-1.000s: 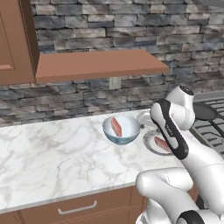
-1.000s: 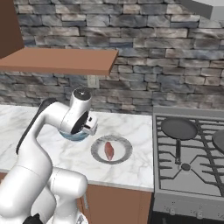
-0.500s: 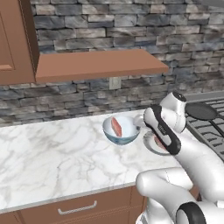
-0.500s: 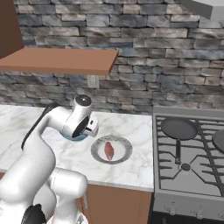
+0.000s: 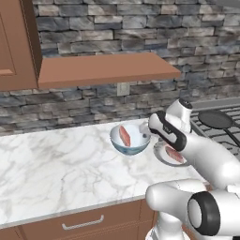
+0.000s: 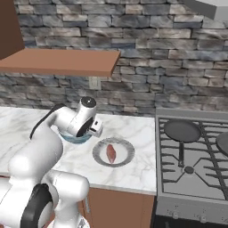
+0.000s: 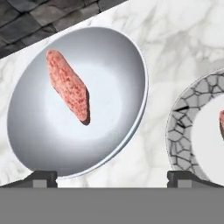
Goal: Place one of the steaks on the plate and the other in the bowl. Then place the bowl in the fridge.
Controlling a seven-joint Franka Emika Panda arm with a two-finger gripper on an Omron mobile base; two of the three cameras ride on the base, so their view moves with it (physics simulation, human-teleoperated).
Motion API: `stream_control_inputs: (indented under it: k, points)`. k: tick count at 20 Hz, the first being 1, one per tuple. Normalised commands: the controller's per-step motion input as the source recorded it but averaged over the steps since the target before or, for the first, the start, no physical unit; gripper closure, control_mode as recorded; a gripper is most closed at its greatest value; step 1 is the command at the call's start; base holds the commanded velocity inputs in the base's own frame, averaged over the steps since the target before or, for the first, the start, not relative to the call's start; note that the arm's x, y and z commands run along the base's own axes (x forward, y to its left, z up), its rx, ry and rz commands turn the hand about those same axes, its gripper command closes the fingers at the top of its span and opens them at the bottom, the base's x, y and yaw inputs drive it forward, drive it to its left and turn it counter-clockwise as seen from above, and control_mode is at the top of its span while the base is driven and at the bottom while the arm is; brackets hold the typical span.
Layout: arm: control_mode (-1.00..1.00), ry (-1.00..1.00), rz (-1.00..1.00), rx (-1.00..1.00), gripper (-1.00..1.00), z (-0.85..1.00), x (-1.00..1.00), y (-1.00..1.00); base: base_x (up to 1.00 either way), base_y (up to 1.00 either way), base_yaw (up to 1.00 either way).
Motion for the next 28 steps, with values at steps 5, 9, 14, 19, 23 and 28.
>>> stream_control_inputs:
  k: [5, 9, 14, 19, 23, 28]
  points:
    - [-1.0, 0.0, 0.0, 0.0, -1.0, -0.31, 0.22, 0.0, 0.0, 0.0, 0.0]
    - [-1.0, 0.0, 0.0, 0.0, -1.0, -0.38, 0.21, 0.0, 0.0, 0.0, 0.0]
    - [-1.0, 0.0, 0.0, 0.0, -1.0, -0.26, 0.21, 0.0, 0.0, 0.0, 0.0]
    - [-1.0, 0.0, 0.0, 0.0, -1.0, -0.12, 0.29, 0.0, 0.0, 0.0, 0.0]
    - [-1.0, 0.03, 0.0, 0.0, -1.0, -0.25, 0.14, 0.03, 0.0, 0.0, 0.0]
    - [-1.0, 0.03, 0.0, 0.0, 1.0, -0.23, 0.0, 0.09, 0.0, 0.0, 0.0]
